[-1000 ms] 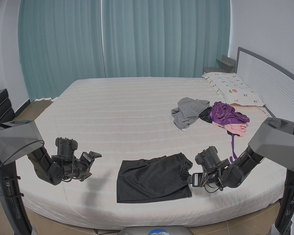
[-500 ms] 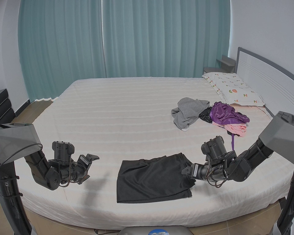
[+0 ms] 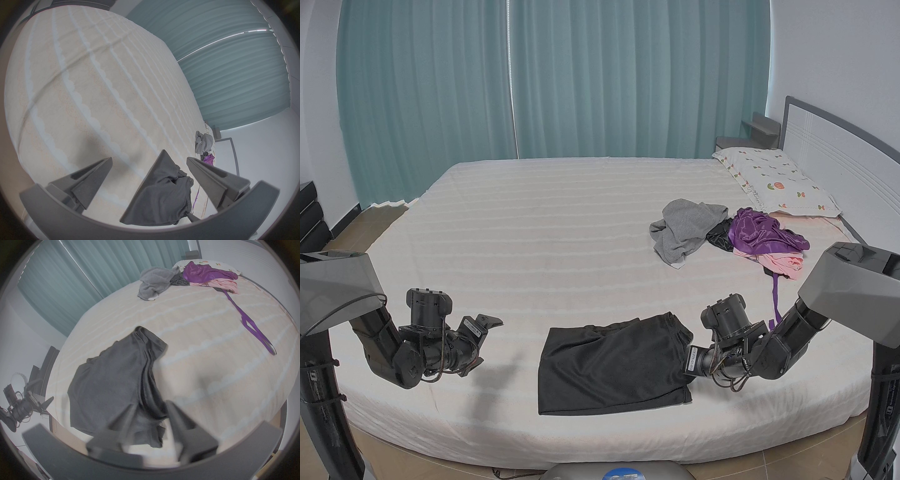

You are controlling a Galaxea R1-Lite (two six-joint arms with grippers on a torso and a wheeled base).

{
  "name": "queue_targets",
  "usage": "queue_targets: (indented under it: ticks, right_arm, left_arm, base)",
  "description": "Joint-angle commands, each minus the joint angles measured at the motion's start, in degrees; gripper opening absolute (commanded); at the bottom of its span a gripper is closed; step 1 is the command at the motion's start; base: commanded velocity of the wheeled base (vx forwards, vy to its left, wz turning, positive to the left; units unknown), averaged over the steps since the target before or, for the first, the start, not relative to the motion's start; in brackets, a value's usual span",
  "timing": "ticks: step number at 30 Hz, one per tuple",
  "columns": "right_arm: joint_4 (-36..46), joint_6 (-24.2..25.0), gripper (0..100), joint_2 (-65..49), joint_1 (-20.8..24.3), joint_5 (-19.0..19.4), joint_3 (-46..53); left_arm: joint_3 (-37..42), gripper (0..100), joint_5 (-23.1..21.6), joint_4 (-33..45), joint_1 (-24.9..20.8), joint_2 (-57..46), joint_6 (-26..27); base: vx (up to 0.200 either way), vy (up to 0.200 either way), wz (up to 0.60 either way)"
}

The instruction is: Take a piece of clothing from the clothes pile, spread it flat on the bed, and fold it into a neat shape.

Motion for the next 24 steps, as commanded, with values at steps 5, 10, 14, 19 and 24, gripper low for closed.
queue_targets:
  ticks: [5, 10, 14, 19, 24]
  right_arm:
    - [-0.1, -0.5, 0, -2.5, -1.6, -0.2, 3.9]
    - [0.0, -0.5, 0, -3.2, -1.7, 0.2, 5.6]
    - [0.0, -1.6, 100, -3.3, -2.1, 0.2, 6.2]
    - [-0.1, -1.5, 100, -5.3, -3.7, 0.3, 4.0]
    - [0.0, 0.0, 100, -2.6, -5.5, 0.3, -2.2]
  left_arm:
    - [0.0, 100, 0.0, -0.1, 0.0, 0.2, 0.0]
    - [0.0, 100, 0.0, -0.1, 0.0, 0.2, 0.0]
    - [0.0, 100, 0.0, -0.1, 0.0, 0.2, 0.0]
    - [0.0, 100, 0.1, -0.1, 0.0, 0.2, 0.0]
    - [0.0, 100, 0.1, -0.1, 0.0, 0.2, 0.0]
  base:
    - [0.000, 0.000, 0.00]
    - [0.000, 0.000, 0.00]
    - [0.000, 0.000, 0.00]
    - [0.000, 0.000, 0.00]
    - [0.000, 0.000, 0.00]
